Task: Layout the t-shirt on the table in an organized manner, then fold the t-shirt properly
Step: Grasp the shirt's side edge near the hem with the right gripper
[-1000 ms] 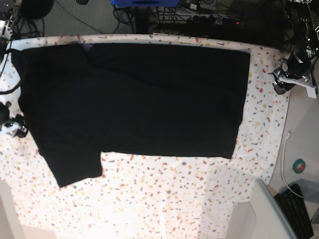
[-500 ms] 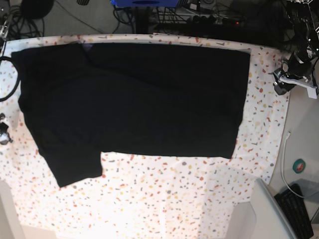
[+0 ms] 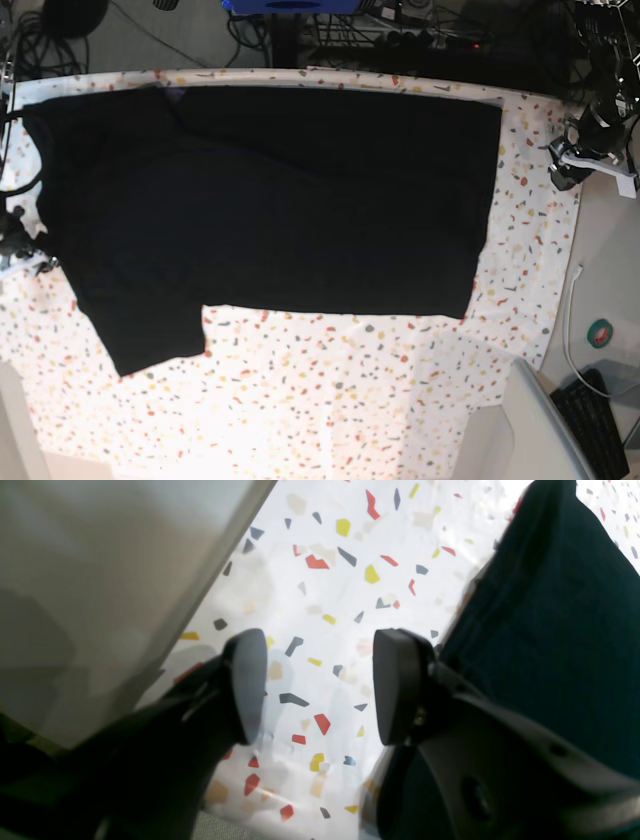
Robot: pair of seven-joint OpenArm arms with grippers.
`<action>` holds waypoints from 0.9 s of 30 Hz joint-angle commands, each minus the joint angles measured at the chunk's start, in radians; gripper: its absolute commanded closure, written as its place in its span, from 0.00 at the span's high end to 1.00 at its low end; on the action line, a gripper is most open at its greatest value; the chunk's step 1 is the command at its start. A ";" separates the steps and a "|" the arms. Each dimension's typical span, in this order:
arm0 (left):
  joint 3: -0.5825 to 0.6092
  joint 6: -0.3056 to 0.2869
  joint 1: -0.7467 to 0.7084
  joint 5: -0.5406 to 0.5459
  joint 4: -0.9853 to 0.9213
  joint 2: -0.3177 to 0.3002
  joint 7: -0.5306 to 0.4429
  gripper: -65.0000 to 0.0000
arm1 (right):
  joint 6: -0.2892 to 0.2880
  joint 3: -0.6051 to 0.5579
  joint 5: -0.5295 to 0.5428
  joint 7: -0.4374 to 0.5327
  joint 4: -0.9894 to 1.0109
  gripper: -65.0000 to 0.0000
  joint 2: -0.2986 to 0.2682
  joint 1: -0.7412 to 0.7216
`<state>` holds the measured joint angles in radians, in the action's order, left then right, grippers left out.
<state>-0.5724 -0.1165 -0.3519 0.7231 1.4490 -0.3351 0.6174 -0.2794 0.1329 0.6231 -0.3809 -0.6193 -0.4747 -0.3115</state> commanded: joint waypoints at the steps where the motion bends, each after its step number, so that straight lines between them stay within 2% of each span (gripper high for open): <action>1: -0.008 -0.005 0.001 0.006 0.014 -0.019 -0.015 0.51 | -0.005 0.004 0.008 0.021 -0.014 0.55 -0.023 -0.024; 4: -0.008 -0.005 0.001 0.006 0.014 -0.019 -0.015 0.51 | -0.005 0.004 0.008 0.021 -0.014 0.69 -0.023 -0.021; 9: -0.008 -0.005 0.001 0.006 0.014 -0.019 -0.015 0.51 | -0.008 0.004 0.008 0.020 -0.004 0.70 -0.020 -0.018; 13: -0.007 -0.005 0.001 0.006 0.012 -0.019 -0.015 0.51 | -0.010 0.004 0.008 0.020 0.028 0.70 0.004 -0.016; 18: -0.007 -0.005 0.001 0.006 0.012 -0.019 -0.015 0.50 | -0.011 0.004 0.008 0.020 0.019 0.59 0.023 0.001; 25: -0.002 -0.005 0.001 0.006 0.012 -0.015 -0.015 0.50 | -0.011 0.004 0.008 0.020 0.019 0.58 0.029 0.004; 27: -0.002 -0.005 0.001 0.006 0.012 -0.015 -0.015 0.50 | -0.011 0.004 0.008 0.020 0.019 0.50 0.029 0.004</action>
<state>-0.5682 -0.1165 -0.3519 0.7227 1.4479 -0.3340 0.6174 -0.2790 0.1337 0.6220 -0.3428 -0.5900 -0.4393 -0.2951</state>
